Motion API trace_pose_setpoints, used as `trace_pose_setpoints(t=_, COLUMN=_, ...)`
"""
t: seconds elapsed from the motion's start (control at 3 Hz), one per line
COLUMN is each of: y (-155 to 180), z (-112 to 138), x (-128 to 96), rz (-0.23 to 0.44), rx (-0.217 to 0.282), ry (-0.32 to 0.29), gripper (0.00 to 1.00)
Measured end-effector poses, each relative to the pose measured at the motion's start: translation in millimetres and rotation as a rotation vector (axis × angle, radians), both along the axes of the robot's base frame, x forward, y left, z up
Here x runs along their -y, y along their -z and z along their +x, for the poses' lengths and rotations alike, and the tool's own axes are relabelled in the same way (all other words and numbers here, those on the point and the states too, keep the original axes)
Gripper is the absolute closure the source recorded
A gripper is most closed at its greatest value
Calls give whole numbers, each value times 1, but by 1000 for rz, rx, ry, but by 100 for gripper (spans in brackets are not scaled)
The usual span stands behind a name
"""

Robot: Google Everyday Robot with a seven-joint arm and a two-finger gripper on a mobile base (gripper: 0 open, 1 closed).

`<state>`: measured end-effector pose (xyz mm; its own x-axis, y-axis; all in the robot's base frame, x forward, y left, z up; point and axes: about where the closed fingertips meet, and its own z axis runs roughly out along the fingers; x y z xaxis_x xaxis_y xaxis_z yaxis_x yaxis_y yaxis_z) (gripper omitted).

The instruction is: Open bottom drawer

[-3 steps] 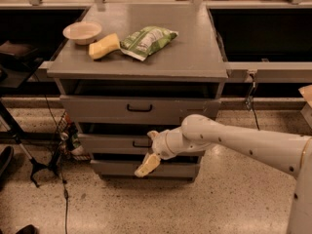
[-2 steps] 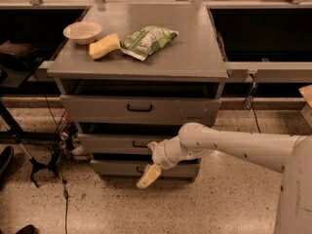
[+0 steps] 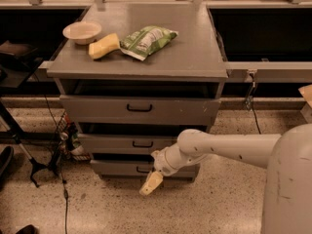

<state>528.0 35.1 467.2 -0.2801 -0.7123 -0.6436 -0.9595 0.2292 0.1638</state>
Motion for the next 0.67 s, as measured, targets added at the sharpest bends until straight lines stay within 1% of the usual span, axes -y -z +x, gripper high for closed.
trace_pose_setpoints(t=0.33, y=17, z=4, x=-3, rz=3, rx=-14, ry=-27, gripper=0)
trace_pose_setpoints(t=0.67, y=52, z=2, x=7, rz=9, rx=-34, ry=-23, gripper=0)
